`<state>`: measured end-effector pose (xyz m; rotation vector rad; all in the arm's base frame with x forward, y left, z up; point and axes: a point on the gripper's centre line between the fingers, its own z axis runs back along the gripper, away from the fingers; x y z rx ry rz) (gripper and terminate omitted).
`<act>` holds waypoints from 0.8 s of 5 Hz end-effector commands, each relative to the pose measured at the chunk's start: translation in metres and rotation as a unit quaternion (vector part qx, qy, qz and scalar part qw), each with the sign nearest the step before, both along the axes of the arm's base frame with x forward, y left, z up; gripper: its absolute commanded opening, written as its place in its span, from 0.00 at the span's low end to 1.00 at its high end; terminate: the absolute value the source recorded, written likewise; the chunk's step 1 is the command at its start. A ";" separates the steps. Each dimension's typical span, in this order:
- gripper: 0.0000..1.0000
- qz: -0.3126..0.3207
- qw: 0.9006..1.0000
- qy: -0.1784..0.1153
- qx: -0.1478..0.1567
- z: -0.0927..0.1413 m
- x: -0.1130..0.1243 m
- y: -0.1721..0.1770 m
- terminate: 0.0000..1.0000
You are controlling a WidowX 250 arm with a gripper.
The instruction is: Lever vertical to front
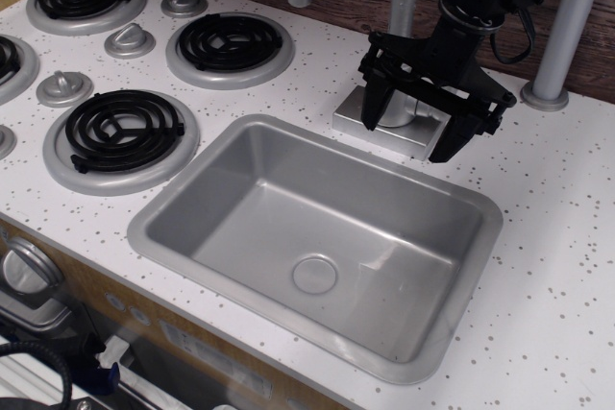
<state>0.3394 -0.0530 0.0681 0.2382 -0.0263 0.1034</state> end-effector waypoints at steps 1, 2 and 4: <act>1.00 0.000 1.000 0.000 0.000 0.000 0.000 0.000 0.00; 1.00 0.004 1.000 -0.011 -0.013 0.007 0.011 0.003 0.00; 1.00 -0.017 0.999 -0.038 -0.003 0.025 0.033 -0.010 0.00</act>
